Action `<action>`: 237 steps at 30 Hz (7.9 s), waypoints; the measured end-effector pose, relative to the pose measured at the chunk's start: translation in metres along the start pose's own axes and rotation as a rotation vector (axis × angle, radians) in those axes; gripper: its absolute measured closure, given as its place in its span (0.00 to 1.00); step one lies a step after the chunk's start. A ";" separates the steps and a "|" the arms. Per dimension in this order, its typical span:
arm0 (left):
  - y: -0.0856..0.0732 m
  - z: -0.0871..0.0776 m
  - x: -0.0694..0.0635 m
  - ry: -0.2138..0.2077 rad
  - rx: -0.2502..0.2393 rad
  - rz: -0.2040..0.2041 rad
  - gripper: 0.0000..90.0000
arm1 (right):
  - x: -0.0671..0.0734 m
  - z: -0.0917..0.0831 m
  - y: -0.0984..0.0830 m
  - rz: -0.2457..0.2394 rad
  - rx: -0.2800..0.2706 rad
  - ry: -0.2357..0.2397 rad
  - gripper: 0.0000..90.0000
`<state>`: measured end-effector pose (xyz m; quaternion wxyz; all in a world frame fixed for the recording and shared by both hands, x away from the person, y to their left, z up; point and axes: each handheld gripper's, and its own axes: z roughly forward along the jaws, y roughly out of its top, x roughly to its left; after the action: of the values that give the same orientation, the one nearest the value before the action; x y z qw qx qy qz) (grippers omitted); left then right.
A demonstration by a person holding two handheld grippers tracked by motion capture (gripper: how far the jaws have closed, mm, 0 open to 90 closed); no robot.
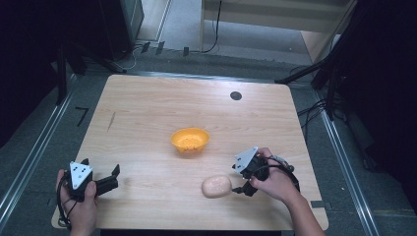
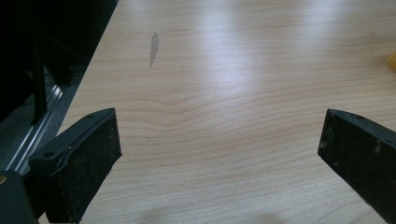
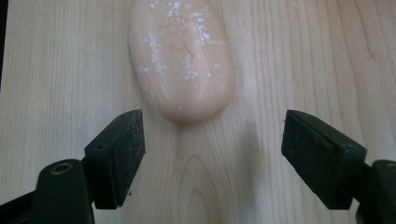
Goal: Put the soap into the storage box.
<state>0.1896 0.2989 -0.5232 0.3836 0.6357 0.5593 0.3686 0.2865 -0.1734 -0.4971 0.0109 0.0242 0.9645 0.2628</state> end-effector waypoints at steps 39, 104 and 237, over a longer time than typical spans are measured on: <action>0.000 0.000 0.000 -0.001 0.003 0.002 0.00 | 0.006 0.037 0.037 -0.119 0.046 0.102 0.34; 0.000 0.000 0.000 -0.004 -0.002 -0.003 0.00 | -0.039 -0.003 0.084 -0.117 0.012 0.011 0.37; 0.000 0.000 0.003 -0.019 0.001 -0.023 0.00 | -0.068 0.000 0.039 0.163 -0.124 -0.069 0.00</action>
<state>0.1898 0.3023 -0.5230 0.3926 0.6331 0.5630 0.3579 0.3562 -0.1431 -0.4764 0.0240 0.1110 0.9402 0.3212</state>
